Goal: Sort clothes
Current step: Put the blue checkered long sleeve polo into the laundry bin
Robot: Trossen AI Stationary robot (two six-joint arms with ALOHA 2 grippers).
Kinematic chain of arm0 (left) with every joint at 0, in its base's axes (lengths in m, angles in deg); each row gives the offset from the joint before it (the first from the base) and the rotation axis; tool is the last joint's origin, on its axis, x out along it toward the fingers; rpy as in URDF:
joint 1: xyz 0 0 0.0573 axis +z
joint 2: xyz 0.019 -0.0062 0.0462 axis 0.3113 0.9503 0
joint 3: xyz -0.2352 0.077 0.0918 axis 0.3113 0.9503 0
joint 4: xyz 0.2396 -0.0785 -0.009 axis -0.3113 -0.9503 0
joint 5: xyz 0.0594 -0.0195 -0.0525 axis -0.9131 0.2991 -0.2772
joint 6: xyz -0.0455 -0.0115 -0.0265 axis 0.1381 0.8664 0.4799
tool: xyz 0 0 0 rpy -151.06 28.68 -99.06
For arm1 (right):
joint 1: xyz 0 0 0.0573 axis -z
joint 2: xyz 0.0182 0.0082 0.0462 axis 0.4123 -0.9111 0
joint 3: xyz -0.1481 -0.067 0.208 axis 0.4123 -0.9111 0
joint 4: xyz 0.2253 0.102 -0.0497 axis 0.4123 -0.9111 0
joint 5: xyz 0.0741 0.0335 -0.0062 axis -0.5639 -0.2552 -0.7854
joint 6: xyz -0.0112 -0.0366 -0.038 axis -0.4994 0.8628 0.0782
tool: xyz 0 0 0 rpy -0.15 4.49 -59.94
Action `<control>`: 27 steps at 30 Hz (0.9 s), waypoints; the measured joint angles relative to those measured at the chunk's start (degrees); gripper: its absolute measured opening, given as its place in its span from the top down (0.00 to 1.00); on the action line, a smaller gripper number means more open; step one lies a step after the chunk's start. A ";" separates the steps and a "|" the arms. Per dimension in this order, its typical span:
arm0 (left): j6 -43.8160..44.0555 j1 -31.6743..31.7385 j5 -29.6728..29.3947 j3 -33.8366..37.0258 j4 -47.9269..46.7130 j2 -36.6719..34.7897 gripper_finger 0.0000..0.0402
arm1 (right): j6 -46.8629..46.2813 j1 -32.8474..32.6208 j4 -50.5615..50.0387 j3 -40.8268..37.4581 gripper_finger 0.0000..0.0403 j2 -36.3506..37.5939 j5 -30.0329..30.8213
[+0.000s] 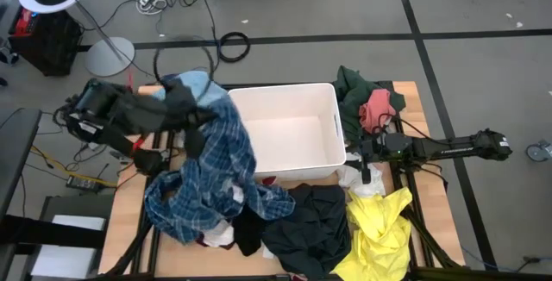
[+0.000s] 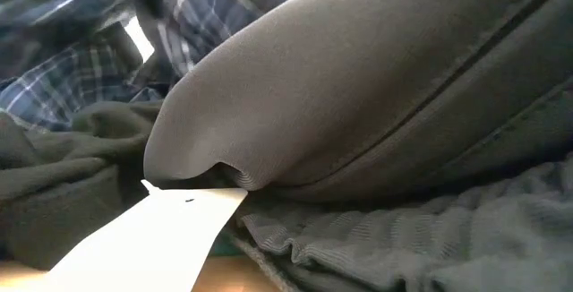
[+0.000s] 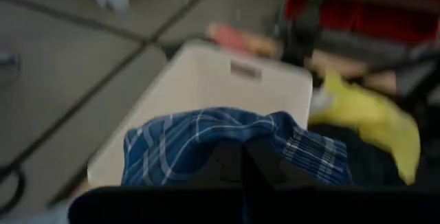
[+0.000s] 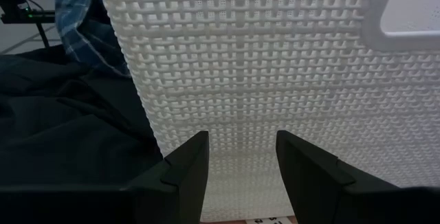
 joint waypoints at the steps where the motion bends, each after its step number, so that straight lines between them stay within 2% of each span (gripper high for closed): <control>1: -2.44 1.70 0.65 -0.01 3.11 0.00 1.00 | 0.00 0.00 0.00 0.00 0.57 0.00 0.00; 4: -8.62 6.30 2.94 -0.01 13.12 0.33 1.00 | 0.00 0.00 0.00 0.00 0.57 0.00 0.00; 13: -23.16 16.57 3.91 -0.01 50.16 3.91 1.00 | -0.02 0.00 0.02 0.00 0.57 -0.02 0.00; 17: -26.57 20.67 7.59 -0.03 61.76 7.04 1.00 | -0.02 0.00 0.04 0.00 0.57 -0.02 0.00; 19: -26.55 22.21 10.00 -0.03 62.15 8.72 1.00 | -0.01 0.00 0.04 0.02 0.57 0.00 0.00; 21: -26.13 23.54 13.83 -0.03 57.72 10.26 1.00 | -0.01 0.00 0.03 0.00 0.57 -0.02 0.00; 27: -19.76 25.43 21.86 -0.01 29.69 14.23 1.00 | 0.00 0.00 0.04 0.00 0.57 -0.02 0.00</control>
